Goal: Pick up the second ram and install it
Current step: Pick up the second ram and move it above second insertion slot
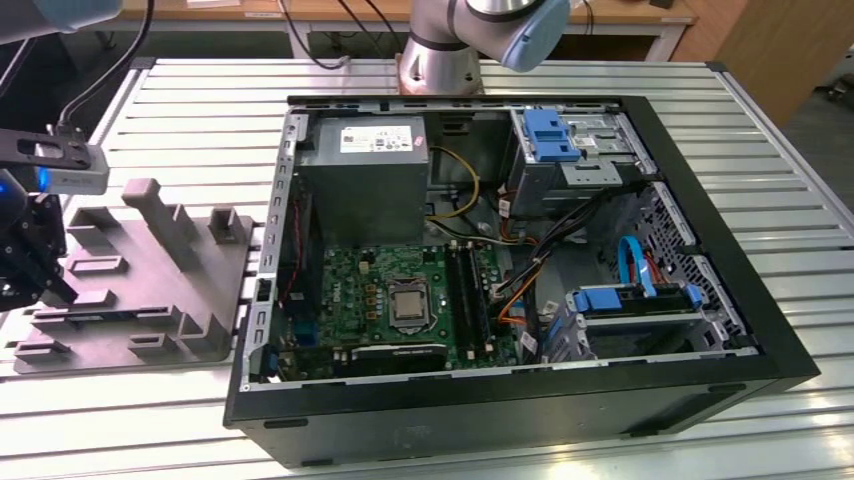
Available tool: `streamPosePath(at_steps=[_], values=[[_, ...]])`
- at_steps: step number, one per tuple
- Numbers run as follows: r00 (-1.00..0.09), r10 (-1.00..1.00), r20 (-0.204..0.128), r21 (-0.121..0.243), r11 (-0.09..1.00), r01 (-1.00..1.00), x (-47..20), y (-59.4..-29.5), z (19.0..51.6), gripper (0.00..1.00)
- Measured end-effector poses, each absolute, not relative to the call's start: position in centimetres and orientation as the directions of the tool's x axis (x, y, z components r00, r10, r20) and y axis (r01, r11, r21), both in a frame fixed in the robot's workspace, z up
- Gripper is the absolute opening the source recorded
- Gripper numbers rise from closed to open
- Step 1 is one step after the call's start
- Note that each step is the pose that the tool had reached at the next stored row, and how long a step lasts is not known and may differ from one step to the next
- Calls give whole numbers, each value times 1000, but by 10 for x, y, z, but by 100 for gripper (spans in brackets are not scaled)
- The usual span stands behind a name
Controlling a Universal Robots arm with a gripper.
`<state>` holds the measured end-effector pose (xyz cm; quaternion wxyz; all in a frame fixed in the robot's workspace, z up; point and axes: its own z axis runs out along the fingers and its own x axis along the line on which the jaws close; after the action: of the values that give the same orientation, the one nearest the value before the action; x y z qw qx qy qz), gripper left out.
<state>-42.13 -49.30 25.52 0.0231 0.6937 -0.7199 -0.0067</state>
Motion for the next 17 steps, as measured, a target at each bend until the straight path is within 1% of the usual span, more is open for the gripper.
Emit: streamPosePath(at_steps=[7,14,17], values=[[-52,-998,20,41,53,-998,-421,-493,253,10],[-145,-989,16,40,145,-989,-421,-493,246,10],[-168,-986,16,41,169,-985,-421,-492,244,10]])
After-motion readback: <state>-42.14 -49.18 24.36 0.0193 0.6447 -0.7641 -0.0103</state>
